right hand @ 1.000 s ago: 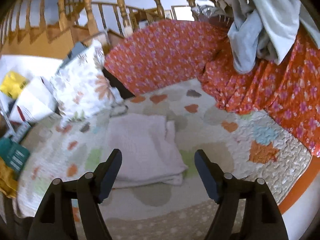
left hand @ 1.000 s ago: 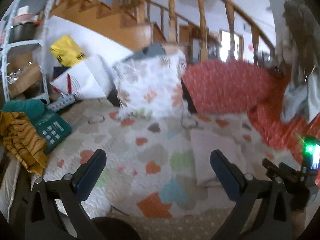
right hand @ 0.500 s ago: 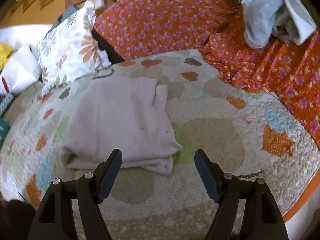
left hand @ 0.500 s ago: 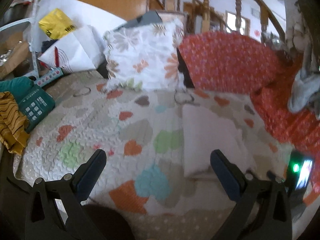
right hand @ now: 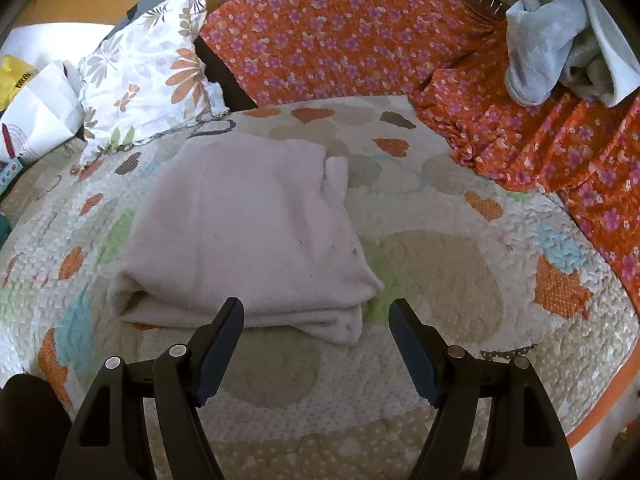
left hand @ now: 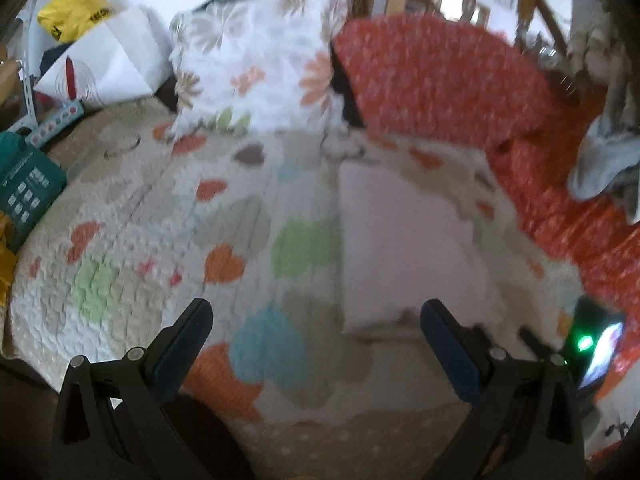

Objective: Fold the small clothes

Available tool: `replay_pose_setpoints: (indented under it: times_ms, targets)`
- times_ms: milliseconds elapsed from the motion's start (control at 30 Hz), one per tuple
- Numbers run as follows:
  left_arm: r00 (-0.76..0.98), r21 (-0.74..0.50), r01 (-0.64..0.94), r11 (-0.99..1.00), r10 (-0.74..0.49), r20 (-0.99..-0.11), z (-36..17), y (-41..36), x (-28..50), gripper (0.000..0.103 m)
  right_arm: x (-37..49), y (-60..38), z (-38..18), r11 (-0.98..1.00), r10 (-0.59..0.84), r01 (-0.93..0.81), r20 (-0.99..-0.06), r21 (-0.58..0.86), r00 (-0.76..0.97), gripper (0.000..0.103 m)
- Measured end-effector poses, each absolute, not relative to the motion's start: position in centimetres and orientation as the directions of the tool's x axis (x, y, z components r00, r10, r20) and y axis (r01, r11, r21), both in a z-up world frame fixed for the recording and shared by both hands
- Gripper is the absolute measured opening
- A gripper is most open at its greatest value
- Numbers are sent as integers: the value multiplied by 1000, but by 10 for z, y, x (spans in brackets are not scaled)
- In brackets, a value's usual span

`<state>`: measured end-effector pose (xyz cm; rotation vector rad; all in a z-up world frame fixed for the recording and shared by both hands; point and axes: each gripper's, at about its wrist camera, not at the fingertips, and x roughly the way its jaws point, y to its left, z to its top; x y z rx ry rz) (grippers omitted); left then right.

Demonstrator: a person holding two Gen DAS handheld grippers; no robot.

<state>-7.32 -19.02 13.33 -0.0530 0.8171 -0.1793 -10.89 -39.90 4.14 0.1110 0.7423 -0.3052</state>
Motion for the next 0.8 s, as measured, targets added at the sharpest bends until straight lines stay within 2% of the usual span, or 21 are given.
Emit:
replay_pose_setpoints:
  times_ms: [300,567,800]
  targets:
    - [588,-136,63,989,-146,-796,99,-150,-57,103,-95,-363,33,954,-277,277,-698,-116,661,79]
    - [556,-141,74,987,-158,-816,90,-137,-53,103,-97,-342,42,958,-238,280,-709,-60,663,79]
    - [561,-142,58,988,-150,-814,92,-130,-60,103,-89,-326,39,963,-250,247,-698,-108,671,79]
